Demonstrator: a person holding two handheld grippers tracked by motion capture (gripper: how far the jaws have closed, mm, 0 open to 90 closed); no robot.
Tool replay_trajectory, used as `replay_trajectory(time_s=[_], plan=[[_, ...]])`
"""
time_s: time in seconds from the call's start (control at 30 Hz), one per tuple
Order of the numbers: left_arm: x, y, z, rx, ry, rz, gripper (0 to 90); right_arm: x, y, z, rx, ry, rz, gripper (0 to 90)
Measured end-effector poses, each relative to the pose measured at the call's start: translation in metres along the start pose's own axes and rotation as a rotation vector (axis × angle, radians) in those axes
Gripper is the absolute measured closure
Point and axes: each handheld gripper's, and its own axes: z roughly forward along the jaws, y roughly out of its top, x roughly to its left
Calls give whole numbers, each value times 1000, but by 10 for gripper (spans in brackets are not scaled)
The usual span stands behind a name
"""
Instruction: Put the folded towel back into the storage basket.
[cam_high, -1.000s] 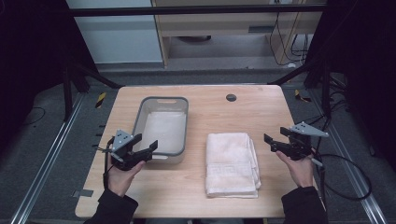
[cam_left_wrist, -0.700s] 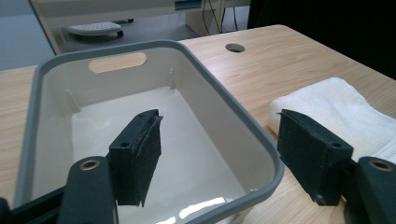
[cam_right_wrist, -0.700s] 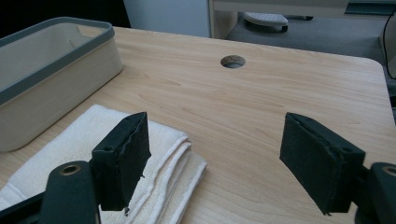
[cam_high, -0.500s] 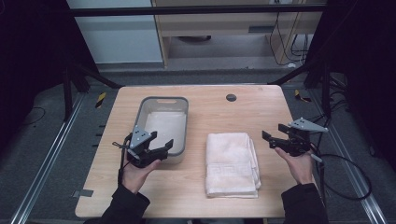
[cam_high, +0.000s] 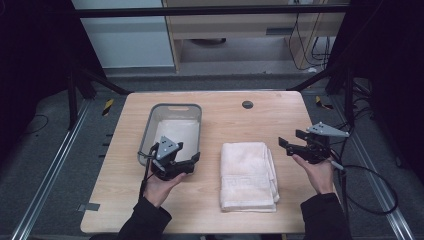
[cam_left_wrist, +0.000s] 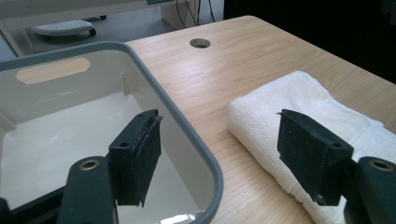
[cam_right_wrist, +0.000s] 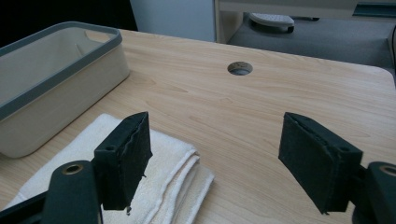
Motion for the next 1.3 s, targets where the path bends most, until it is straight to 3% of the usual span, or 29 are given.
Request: replay_trajectory(time_s=[0.43, 0.53, 0.87, 1.3], plan=[[-27, -4, 20, 39, -44, 41, 299, 10, 1, 20, 57, 45, -20, 252], [-35, -9, 26, 67, -59, 62, 299, 12, -1, 24, 71, 49, -17, 251], [-50, -24, 35, 113, -96, 67, 299, 17, -8, 31, 101, 51, -19, 233], [-65, -45, 53, 206, -108, 77, 307, 18, -20, 41, 141, 60, -11, 233]])
